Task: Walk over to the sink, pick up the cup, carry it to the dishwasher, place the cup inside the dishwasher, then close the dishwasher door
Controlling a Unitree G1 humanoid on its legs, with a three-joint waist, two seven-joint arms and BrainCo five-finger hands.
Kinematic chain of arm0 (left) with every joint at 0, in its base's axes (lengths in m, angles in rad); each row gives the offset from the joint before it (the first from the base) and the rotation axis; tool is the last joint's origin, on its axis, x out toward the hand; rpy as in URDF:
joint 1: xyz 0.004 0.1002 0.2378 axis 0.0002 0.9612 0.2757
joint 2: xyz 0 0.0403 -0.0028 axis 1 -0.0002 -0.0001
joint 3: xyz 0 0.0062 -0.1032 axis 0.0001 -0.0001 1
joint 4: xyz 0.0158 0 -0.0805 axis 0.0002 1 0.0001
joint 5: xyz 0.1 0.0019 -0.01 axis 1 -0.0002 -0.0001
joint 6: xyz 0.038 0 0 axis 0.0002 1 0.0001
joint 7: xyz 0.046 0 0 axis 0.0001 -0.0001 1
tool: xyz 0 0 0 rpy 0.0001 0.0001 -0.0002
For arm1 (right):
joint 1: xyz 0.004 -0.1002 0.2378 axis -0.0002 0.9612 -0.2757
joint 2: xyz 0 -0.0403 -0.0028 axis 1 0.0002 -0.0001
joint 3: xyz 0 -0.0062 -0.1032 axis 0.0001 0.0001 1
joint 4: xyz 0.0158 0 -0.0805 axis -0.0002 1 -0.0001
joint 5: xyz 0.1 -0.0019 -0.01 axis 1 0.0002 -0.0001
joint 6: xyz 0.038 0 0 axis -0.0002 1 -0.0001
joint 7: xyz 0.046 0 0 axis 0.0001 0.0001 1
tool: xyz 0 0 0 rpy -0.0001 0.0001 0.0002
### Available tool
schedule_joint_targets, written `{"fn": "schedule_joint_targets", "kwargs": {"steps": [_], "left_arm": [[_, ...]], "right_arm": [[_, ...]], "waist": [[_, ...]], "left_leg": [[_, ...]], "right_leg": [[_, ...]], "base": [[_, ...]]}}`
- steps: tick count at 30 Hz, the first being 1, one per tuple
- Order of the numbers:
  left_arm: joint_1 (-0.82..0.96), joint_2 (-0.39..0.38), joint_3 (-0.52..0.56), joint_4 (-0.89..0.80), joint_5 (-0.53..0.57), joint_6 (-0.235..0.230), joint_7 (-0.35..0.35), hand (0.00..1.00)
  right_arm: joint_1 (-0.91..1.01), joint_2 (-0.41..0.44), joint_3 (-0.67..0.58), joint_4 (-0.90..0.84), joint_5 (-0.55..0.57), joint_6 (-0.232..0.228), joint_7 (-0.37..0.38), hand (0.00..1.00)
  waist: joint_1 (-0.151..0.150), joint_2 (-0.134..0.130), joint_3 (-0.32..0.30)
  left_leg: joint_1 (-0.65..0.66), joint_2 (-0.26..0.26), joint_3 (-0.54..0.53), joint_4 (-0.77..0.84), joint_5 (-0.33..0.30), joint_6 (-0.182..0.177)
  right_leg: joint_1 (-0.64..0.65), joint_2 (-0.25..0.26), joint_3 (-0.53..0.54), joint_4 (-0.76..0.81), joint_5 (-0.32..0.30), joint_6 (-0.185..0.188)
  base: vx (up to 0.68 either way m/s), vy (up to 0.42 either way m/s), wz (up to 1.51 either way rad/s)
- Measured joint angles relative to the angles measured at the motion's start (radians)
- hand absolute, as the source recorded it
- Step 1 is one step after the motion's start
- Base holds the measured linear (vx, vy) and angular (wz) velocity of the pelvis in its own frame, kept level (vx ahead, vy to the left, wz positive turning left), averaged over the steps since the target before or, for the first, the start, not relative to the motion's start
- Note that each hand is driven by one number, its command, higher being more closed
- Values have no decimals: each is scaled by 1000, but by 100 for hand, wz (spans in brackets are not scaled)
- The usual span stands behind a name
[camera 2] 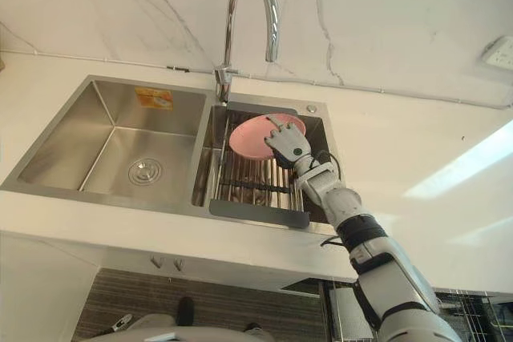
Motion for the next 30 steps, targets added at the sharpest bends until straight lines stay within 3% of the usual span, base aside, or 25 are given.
{"fn": "schedule_joint_targets", "kwargs": {"steps": [8,12,18,22,30], "left_arm": [[0,1,-3,0,0,0,0,0],[6,2,-6,2,2,0,0,0],[11,3,-8,9,26,3,-19,0],[14,12,-11,35,-45,67,-43,0],[31,24,-46,68,-39,85,-56,0]], "right_arm": [[0,-65,-5,-45,-6,-26,-8,100],[2,-106,-11,-82,-6,-29,-17,100],[64,-170,-211,-232,18,-38,-28,100],[148,-223,-318,-305,81,-48,-39,100],[343,-229,-502,-353,123,-51,-67,100]], "waist": [[-5,0,0],[-25,1,0],[-50,2,-1],[-77,5,-8],[-135,-5,-39]], "left_leg": [[1,3,18,0,3,4],[1,4,22,0,2,4],[3,10,60,0,0,0],[19,14,108,0,-14,0],[40,12,253,0,-47,16]], "right_leg": [[-7,3,18,-4,12,5],[-9,4,23,-4,12,5],[-27,7,62,-1,21,0],[-41,6,114,12,20,0],[-105,1,260,43,20,7]], "base": [[26,3,-7],[15,1,-4],[-14,14,-19],[-23,23,-33],[-20,48,-53]]}}
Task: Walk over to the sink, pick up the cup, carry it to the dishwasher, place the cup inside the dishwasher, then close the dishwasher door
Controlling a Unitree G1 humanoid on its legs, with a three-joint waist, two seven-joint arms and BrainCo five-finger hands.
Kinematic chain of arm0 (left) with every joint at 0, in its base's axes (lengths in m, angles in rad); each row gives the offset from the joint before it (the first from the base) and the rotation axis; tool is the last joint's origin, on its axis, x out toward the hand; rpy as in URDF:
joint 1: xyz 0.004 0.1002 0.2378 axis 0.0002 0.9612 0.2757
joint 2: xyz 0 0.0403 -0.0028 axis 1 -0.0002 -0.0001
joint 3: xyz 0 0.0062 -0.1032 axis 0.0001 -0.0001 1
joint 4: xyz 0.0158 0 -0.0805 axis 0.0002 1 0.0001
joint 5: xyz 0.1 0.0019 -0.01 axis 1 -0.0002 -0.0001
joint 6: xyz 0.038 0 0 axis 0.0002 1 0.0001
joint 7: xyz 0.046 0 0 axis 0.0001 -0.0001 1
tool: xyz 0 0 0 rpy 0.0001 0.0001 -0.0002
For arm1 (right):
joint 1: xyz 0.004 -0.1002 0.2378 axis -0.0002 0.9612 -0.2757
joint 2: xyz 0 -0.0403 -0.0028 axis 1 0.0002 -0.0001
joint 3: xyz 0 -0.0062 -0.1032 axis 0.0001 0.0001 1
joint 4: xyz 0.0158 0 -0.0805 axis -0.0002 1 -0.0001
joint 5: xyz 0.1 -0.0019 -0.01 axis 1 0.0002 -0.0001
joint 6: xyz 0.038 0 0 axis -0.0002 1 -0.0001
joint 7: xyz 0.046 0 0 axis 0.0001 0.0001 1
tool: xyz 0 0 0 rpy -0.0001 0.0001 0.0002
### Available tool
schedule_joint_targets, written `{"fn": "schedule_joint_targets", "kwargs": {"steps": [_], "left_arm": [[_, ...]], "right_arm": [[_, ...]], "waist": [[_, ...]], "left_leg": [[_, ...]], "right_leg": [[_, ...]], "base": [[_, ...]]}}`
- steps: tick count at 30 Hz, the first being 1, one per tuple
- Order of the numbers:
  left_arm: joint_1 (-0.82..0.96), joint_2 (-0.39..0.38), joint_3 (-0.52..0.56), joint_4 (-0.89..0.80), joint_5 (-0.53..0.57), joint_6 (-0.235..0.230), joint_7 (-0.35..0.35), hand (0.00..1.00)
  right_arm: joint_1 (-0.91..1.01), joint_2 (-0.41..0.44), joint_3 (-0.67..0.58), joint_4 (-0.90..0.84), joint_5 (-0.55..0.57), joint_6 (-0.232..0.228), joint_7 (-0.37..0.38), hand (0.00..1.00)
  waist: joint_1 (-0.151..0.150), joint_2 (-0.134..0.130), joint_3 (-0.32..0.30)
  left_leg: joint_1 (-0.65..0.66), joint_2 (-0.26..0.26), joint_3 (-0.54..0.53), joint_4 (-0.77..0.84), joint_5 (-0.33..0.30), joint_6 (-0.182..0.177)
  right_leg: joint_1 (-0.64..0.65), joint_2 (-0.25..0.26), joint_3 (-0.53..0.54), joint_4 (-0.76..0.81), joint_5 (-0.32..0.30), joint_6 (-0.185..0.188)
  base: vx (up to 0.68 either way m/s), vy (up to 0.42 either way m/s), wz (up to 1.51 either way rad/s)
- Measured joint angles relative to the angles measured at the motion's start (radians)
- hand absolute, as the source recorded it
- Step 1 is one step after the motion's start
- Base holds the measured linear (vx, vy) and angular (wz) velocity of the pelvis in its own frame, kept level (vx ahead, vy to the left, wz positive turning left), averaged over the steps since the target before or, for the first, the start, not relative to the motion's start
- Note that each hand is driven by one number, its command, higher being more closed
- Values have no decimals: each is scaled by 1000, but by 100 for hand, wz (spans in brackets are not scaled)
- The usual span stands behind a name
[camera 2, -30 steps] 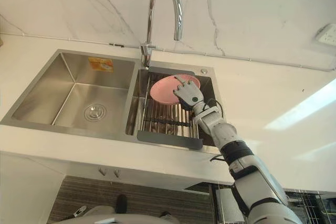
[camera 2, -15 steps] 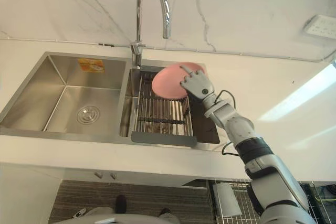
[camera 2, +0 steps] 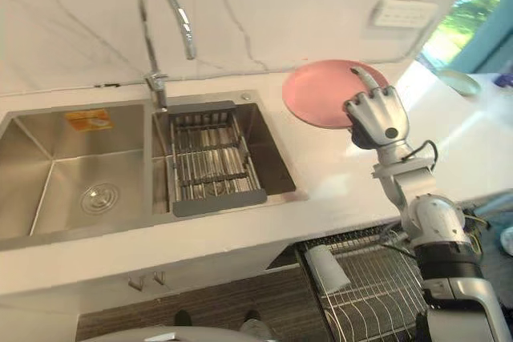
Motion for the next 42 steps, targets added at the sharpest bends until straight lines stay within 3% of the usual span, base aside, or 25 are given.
{"fn": "schedule_joint_targets", "kwargs": {"steps": [3,10,17,20,25,28,33,36,42], "left_arm": [[1,0,-1,11,0,3,1,0],[12,9,8,19,-2,6,16,0],[22,9,10,43,8,14,30,0],[32,10,10,43,5,25,39,0],[40,6,12,42,-4,13,49,0],[45,3,15,42,-4,23,50,0],[53,-18,46,40,-3,30,60,0],[49,-23,47,28,-3,41,63,0],[39,-30,49,0,-4,46,69,0]], "right_arm": [[74,0,-65,-2,0,-14,-25,100],[201,-38,-173,-51,40,-13,-54,100],[375,-39,-325,-34,51,-18,-104,100],[405,-39,-336,-23,78,-24,-110,100],[425,15,-380,72,119,-32,-102,100],[443,88,-413,132,135,-32,-100,100],[467,194,-414,155,146,-32,-103,100],[470,251,-415,211,149,-7,-103,100],[459,336,-396,289,197,74,-106,100]], "waist": [[-14,-3,-3],[-40,-27,-9],[-95,-33,-27],[-113,-36,-40],[-111,-35,-43],[-110,-30,-41],[-113,-6,-33],[-110,9,-29],[-75,39,-7]], "left_leg": [[26,-4,59,0,-12,5],[42,-10,191,0,-45,3],[75,-21,266,0,-90,7],[93,-26,278,0,-106,7],[102,-27,279,0,-117,2],[121,-19,264,1,-119,-1],[139,1,258,0,-129,-6],[134,6,234,0,-129,-5],[119,23,204,2,-127,-10]], "right_leg": [[-19,0,46,14,14,-3],[-77,-21,37,14,25,-8],[-76,-40,11,37,36,-94],[-72,-49,10,54,36,-94],[-64,-50,4,59,41,-86],[-44,-48,-23,67,48,-76],[-49,-47,-53,141,48,-76],[-53,-50,-79,159,52,-75],[-56,-44,-101,170,47,-65]], "base": [[52,65,-59],[10,61,-66],[33,67,-33],[80,50,-17],[100,3,0],[104,-35,14],[41,-19,4],[45,-24,19],[92,-34,16]]}}
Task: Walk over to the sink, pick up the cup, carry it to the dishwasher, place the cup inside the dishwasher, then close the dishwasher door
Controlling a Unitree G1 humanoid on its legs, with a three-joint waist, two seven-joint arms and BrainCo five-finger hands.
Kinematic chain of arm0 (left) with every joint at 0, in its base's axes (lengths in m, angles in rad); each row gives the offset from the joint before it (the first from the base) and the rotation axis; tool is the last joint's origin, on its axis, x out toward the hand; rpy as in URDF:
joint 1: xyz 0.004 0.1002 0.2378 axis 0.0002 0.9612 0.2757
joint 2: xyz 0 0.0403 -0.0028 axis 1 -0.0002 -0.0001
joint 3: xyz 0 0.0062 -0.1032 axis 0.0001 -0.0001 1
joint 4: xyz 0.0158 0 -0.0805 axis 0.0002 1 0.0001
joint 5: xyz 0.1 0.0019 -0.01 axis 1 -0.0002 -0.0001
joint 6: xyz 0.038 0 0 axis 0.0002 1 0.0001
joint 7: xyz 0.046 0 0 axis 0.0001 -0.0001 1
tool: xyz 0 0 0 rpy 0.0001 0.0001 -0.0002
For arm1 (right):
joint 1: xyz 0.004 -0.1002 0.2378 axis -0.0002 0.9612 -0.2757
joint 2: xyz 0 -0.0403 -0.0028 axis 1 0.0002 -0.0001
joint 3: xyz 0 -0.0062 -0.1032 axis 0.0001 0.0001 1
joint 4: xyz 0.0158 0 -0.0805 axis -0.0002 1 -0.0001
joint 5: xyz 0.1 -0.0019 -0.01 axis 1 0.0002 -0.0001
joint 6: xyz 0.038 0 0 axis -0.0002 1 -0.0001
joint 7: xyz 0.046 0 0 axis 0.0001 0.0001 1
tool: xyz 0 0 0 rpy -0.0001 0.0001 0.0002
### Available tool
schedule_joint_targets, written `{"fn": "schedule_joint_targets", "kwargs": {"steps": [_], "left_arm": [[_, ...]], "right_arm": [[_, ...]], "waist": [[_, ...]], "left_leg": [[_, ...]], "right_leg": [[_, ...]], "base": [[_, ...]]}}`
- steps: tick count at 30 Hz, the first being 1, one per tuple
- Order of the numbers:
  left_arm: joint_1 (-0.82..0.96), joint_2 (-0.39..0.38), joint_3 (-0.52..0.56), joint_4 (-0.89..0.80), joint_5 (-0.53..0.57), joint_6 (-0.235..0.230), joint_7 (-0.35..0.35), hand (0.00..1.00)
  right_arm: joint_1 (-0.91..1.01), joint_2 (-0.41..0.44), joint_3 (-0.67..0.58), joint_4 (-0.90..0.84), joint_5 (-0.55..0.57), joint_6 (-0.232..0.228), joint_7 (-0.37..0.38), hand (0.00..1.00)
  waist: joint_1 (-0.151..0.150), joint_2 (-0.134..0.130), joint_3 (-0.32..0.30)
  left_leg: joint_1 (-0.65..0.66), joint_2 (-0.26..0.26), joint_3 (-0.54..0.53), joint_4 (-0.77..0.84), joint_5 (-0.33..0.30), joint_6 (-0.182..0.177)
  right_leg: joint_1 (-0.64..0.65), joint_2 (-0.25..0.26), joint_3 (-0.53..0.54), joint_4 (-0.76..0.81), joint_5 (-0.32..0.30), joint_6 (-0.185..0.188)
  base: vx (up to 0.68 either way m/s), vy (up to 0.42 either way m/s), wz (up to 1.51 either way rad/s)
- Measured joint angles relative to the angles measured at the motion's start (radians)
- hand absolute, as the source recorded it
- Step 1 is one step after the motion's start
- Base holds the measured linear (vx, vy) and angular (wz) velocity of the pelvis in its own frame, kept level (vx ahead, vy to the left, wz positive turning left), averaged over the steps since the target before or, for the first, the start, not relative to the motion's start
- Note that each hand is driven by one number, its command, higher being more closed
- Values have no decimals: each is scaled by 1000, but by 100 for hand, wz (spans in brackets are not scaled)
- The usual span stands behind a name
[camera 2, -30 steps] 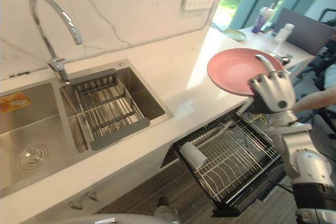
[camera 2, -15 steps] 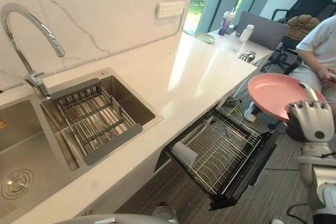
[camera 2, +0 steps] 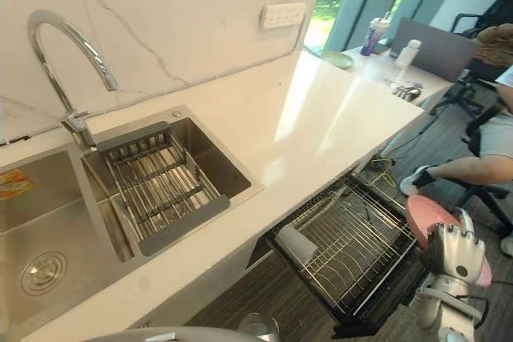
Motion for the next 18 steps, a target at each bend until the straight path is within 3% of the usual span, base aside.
{"fn": "schedule_joint_targets", "kwargs": {"steps": [7,11,18], "left_arm": [[-1,-1,8,-24,3,-8,-2,0],[-32,1,8,-37,2,-19,-8,0],[-69,-1,-2,-38,-1,-44,-28,0]], "right_arm": [[-52,36,24,70,54,16,-28,100],[-94,42,81,81,107,54,-45,100],[-206,25,160,120,149,118,-46,100]], "waist": [[21,-2,72],[21,2,136],[46,45,205]], "left_leg": [[-11,-11,-7,6,9,1],[-60,-24,-35,51,8,6],[-157,-2,-67,117,11,4]], "right_leg": [[-9,-16,-7,13,-58,32],[-35,-45,-26,19,-94,55],[-96,-41,-36,25,-94,55]], "base": [[92,-62,3],[59,-70,19],[-14,-50,7]]}}
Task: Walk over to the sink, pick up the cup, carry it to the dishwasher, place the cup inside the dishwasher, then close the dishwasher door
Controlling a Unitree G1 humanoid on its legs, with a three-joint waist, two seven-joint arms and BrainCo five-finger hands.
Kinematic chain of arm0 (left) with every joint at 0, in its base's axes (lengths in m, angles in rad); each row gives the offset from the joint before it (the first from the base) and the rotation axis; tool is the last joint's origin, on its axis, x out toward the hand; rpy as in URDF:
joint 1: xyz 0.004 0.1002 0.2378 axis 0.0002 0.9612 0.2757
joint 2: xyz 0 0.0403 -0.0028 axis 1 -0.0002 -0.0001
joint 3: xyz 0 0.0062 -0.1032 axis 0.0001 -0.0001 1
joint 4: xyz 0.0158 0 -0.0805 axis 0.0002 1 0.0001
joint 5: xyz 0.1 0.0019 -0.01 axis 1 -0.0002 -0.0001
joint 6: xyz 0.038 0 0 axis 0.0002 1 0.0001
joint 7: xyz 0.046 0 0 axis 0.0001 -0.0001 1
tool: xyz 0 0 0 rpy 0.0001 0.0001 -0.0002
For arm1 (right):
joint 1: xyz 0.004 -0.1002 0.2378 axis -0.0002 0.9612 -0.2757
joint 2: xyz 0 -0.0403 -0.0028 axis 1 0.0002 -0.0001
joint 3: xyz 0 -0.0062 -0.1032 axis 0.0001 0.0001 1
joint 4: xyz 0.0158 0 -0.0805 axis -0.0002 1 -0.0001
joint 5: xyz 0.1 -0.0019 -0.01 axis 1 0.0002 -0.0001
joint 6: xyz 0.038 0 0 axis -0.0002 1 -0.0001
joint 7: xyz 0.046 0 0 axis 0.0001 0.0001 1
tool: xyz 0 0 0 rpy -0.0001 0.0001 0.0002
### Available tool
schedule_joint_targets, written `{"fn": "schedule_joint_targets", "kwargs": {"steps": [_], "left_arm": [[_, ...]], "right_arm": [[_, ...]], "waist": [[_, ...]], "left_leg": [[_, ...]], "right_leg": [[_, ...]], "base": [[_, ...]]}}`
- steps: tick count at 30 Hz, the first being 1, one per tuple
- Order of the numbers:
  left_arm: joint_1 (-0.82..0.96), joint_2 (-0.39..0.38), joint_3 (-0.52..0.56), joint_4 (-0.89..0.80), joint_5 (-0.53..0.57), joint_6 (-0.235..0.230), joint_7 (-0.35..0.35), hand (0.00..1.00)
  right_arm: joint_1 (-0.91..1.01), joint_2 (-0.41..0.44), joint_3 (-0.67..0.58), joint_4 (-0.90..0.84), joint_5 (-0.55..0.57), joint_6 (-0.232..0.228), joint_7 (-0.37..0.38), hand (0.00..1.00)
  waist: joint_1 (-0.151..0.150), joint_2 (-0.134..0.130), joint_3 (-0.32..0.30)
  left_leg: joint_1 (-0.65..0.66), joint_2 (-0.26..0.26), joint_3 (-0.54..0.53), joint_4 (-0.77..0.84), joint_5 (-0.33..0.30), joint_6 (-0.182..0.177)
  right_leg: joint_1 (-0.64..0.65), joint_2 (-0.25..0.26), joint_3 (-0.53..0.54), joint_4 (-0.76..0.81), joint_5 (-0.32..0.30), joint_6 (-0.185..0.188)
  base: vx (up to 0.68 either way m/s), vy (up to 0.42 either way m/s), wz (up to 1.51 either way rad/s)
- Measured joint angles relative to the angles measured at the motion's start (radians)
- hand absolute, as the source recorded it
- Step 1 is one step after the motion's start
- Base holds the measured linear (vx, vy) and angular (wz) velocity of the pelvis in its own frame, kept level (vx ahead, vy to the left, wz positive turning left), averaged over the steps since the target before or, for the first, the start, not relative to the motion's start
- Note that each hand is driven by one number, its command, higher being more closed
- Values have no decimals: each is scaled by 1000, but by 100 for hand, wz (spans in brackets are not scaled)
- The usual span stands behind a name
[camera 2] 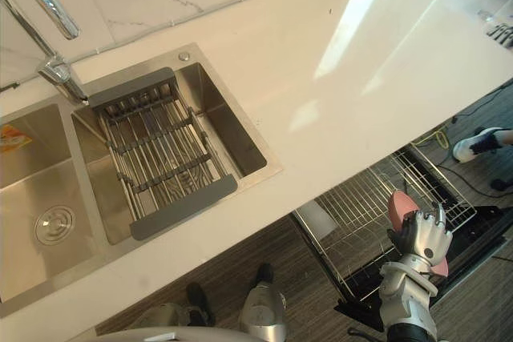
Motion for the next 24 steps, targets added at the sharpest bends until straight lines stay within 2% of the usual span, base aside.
{"fn": "schedule_joint_targets", "kwargs": {"steps": [4,10,18,19,22,24], "left_arm": [[-16,-1,-3,0,-6,-13,-2,0],[-56,0,-30,0,-40,-29,-6,0],[-94,-3,-86,2,-59,-35,-26,0],[-96,-4,-90,2,-59,-31,-32,0],[-99,-5,-121,3,-88,2,-72,0],[-102,-8,-128,4,-132,17,-84,0]], "right_arm": [[-76,-35,36,56,38,42,-1,100],[-179,-111,82,107,95,77,7,100],[-370,-227,139,231,240,127,54,100],[-384,-235,149,236,251,132,58,0],[-447,-249,153,271,312,158,76,0],[-467,-254,155,291,336,176,102,0]], "waist": [[-1,41,41],[0,90,110],[22,175,165],[24,180,168],[27,198,176],[35,200,176]], "left_leg": [[-65,0,-15,4,25,3],[-132,-1,-17,5,52,8],[-249,-10,-47,4,89,-3],[-254,-11,-47,4,91,-6],[-279,-18,-55,4,101,-20],[-286,-23,-72,4,105,-26]], "right_leg": [[-57,-3,-9,0,8,-7],[-114,2,-5,-28,40,-22],[-212,18,25,-114,116,-34],[-217,19,27,-121,123,-35],[-240,19,50,-156,149,-33],[-251,20,69,-171,159,-31]], "base": [[-47,-32,10],[-44,-19,-1],[-19,-12,-10],[1,2,-17],[7,2,-21],[7,-3,-21]]}}
